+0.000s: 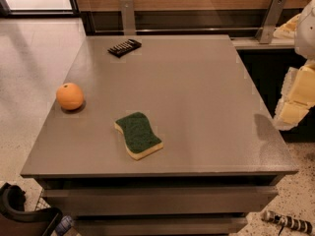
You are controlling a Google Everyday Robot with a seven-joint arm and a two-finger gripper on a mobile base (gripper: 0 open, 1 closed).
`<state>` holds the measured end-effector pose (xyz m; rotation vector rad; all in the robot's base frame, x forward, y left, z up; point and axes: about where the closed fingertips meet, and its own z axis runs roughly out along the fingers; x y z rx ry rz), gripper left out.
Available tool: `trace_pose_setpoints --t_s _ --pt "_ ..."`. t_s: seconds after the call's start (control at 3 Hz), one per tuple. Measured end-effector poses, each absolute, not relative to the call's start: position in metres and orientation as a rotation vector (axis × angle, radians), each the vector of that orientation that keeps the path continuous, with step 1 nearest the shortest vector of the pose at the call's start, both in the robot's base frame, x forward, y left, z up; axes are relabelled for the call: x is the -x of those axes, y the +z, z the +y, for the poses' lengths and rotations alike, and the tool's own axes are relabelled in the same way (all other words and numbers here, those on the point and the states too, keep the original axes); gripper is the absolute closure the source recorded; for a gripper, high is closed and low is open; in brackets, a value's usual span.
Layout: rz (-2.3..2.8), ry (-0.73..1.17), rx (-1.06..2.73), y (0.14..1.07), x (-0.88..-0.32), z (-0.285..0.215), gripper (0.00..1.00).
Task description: Move sponge near rxbar chocolate
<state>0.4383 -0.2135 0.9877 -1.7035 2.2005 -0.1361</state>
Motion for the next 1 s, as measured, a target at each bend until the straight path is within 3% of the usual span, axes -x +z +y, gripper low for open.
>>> trace_pose_setpoints --t_s 0.67,1.0 --pt "2.166 -0.091 1.674 0.985 -0.438 -0.204 0.00" --pt "2.084 0.018 1.596 0.974 -0.437 -0.189 0.00"
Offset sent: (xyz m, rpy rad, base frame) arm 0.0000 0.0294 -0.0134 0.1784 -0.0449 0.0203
